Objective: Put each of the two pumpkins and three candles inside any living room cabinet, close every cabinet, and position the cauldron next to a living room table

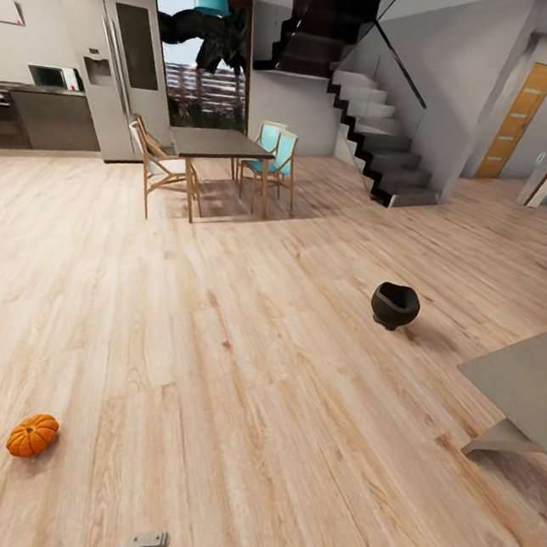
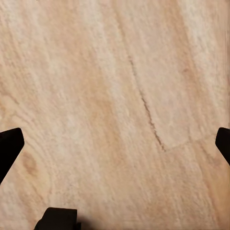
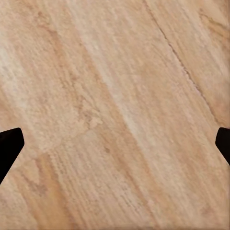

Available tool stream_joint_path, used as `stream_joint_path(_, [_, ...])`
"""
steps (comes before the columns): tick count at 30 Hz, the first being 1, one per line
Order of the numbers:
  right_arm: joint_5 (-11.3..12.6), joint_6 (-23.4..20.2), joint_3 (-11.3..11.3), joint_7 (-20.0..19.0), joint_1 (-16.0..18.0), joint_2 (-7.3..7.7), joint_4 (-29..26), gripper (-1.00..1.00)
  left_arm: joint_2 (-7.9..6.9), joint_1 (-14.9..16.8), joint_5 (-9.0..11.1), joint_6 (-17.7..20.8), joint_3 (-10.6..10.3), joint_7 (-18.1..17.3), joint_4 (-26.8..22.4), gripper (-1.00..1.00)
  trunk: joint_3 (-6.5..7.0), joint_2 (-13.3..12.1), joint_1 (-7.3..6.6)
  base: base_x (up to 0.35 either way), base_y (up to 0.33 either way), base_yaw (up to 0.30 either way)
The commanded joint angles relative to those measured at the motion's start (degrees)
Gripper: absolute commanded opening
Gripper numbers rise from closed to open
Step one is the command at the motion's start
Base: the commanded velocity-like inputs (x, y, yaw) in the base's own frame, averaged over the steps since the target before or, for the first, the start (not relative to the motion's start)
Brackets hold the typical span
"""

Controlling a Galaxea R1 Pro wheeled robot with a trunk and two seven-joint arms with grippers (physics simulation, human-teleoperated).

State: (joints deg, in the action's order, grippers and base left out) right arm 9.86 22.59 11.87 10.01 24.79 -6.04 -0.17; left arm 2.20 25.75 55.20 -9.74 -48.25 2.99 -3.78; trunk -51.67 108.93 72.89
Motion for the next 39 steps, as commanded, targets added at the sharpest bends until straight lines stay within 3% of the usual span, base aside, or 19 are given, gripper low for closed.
stream_joint_path(1, [0.0,0.0,-0.01,-0.01,0.0,-0.01,0.0,1.0,0.0,0.0,0.0,0.01,0.0,0.0,0.0,1.0,-0.02,0.0,0.0,0.0,0.0,-0.031])
stream_joint_path(24, [-0.19,0.0,0.0,-0.03,0.0,-0.04,0.02,1.0,0.0,0.0,0.0,-0.02,0.0,0.0,0.0,1.0,-1.52,0.0,0.0,0.007,0.0,-0.12])
stream_joint_path(39, [-0.41,-0.06,0.08,-0.08,-0.59,-0.26,1.21,1.0,0.0,0.0,-0.26,0.0,0.0,0.0,0.0,1.0,-1.54,0.0,0.0,0.29,0.0,-0.003])
